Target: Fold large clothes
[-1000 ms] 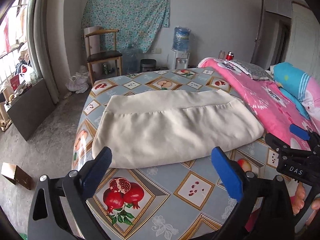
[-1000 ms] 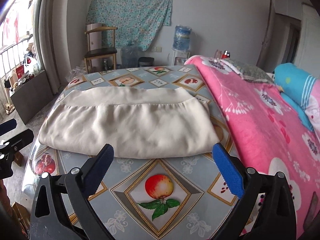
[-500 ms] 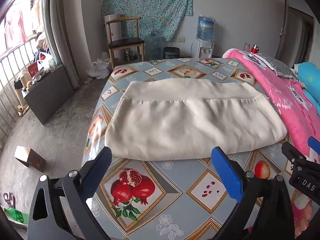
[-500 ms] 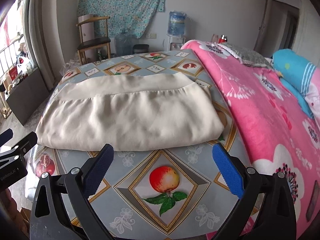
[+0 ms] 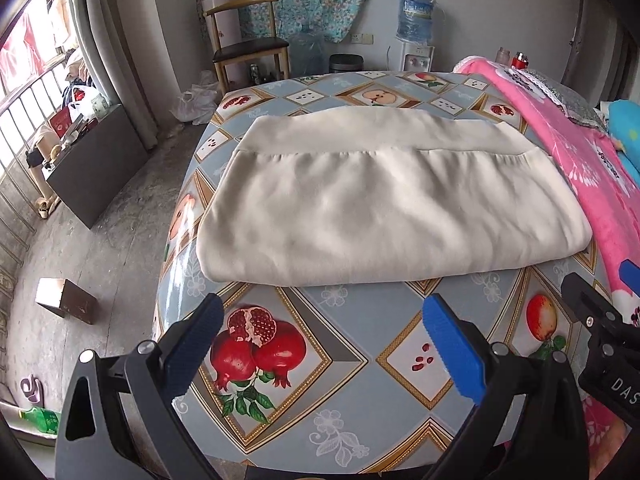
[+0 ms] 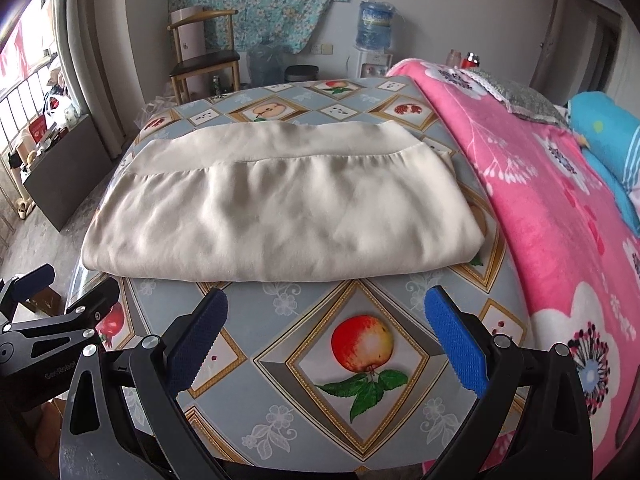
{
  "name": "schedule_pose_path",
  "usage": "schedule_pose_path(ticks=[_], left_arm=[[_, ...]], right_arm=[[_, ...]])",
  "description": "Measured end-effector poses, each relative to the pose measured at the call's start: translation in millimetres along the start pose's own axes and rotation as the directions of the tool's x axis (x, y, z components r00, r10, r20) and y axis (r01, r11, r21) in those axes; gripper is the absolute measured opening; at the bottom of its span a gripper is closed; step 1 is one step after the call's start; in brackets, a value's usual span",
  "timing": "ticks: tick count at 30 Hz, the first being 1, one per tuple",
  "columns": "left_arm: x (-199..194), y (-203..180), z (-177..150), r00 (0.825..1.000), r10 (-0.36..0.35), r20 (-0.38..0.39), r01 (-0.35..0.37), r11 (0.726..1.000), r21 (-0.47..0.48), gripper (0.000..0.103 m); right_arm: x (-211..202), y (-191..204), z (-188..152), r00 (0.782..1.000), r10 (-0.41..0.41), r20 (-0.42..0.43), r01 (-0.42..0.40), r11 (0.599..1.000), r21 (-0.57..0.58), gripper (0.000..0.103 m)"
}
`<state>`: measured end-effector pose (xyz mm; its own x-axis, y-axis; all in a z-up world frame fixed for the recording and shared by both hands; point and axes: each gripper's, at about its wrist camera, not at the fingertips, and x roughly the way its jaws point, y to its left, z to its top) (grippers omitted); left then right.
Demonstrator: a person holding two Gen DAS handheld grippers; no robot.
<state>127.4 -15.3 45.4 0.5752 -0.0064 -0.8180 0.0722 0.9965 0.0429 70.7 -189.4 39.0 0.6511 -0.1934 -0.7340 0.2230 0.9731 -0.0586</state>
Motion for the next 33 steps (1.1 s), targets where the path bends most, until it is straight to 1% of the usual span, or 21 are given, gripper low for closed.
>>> schedule_pose_path(ticks=[11, 33], left_arm=[[4.0, -3.5, 2.3, 1.0, 0.003, -0.016, -0.003, 1.0, 0.009, 0.098], [5.5, -4.4, 1.6, 1.0, -0.006, -0.03, 0.006, 1.0, -0.005, 0.098]], right_arm=[[6.8, 3.5, -2.0, 0.999, -0.007, -0.031, 0.006, 1.0, -0.016, 0.096], [4.7, -0.4, -2.1, 0.999, -0.019, -0.03, 0.019, 1.0, -0.007, 0.096]])
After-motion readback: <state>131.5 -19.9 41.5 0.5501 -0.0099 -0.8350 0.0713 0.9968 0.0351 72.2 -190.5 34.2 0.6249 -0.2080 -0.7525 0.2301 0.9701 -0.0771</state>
